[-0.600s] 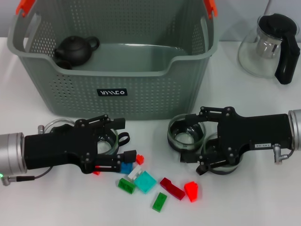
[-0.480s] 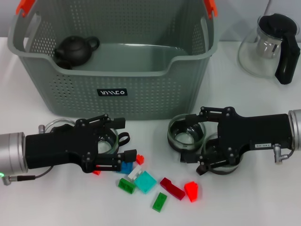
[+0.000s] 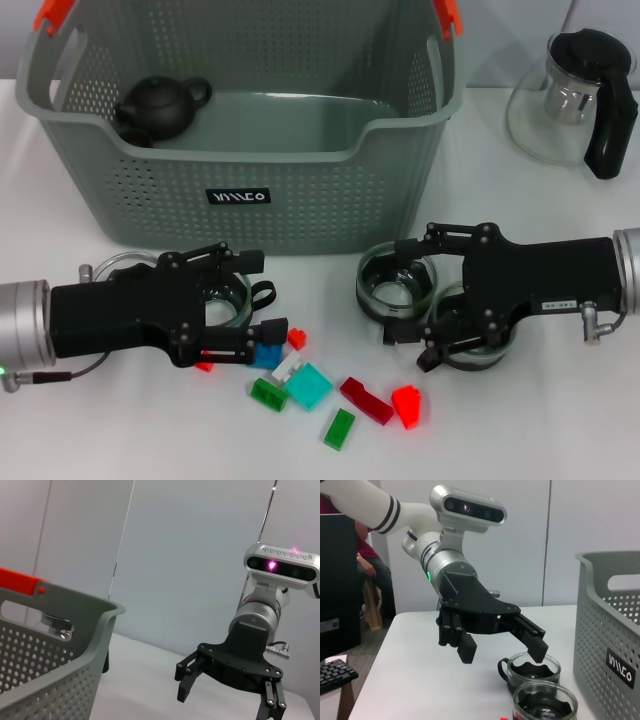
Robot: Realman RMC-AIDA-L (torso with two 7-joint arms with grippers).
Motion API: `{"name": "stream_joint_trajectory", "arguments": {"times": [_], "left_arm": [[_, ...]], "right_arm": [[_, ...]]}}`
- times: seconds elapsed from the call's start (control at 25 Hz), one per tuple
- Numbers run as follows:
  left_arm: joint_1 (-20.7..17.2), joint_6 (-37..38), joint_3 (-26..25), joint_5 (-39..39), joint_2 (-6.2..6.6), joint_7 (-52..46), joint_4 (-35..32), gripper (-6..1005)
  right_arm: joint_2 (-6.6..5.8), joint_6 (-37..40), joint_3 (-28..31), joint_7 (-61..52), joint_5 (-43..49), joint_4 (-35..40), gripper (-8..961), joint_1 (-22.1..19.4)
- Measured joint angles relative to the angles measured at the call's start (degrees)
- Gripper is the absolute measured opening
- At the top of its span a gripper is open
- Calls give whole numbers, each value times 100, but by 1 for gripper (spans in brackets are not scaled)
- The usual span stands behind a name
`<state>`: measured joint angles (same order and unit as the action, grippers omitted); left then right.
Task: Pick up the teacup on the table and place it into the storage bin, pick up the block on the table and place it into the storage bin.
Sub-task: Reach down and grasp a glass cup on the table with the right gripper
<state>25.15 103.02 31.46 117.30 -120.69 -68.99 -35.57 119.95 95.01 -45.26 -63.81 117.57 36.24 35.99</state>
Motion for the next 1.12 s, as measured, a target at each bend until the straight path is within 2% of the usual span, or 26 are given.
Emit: {"name": "stream_joint_trajectory", "arguments": {"times": [0.24, 0.76, 1.12], "left_arm": [[25, 17, 0, -8, 4, 0, -1, 932], [33, -57, -141, -78, -39, -35, 117, 933], [-24, -63, -290, -158, -88, -37, 198, 933]], "right_arm": [[-11, 130, 0, -179, 44, 415, 942, -78], [-33, 943, 0, -1904, 1460, 2498, 941, -194], [-33, 1208, -74, -2552, 2077, 2797, 942, -69]]}}
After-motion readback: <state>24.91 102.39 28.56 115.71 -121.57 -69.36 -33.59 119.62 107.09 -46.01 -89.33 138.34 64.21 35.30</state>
